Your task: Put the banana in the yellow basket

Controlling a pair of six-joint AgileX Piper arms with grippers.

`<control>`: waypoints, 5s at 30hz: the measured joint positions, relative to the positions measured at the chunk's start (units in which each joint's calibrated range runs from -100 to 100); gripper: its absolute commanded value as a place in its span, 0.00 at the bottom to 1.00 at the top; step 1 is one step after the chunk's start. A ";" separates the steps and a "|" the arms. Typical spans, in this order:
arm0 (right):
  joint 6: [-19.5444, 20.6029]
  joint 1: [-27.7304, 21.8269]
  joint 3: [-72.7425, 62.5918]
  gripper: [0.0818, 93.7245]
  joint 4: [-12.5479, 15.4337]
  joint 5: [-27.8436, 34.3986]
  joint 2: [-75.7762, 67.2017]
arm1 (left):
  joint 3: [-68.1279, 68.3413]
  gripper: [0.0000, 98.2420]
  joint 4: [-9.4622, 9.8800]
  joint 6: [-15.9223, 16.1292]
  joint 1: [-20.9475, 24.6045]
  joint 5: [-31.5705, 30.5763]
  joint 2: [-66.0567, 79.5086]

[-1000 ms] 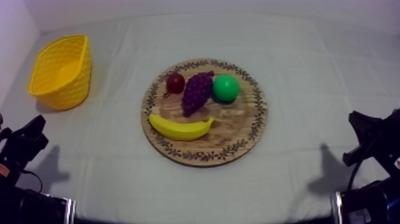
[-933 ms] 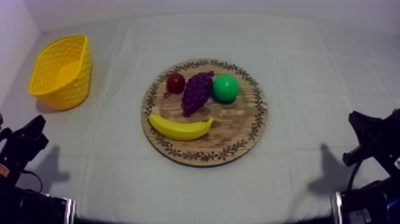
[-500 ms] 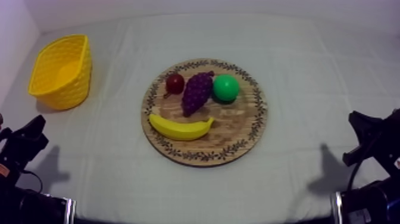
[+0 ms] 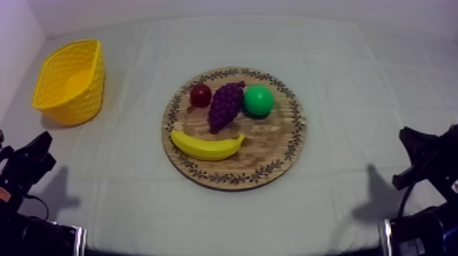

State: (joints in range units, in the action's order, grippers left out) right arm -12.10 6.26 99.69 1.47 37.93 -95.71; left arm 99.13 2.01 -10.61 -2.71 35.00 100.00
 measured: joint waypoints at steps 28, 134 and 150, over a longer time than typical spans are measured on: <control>0.02 0.00 0.00 0.00 0.00 0.00 0.00 | -24.45 0.07 7.66 2.24 -11.14 -12.42 -28.78; 0.03 0.00 0.00 0.00 0.00 0.08 0.00 | -65.83 0.66 6.27 12.82 -33.90 10.82 -116.19; 0.03 0.00 0.00 0.00 0.00 0.00 0.00 | -73.94 0.35 8.24 7.97 -35.08 19.01 -123.68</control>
State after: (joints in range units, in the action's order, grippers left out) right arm -12.07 6.26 99.69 1.47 37.93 -95.71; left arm 25.18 10.25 -2.63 -37.79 54.02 -23.68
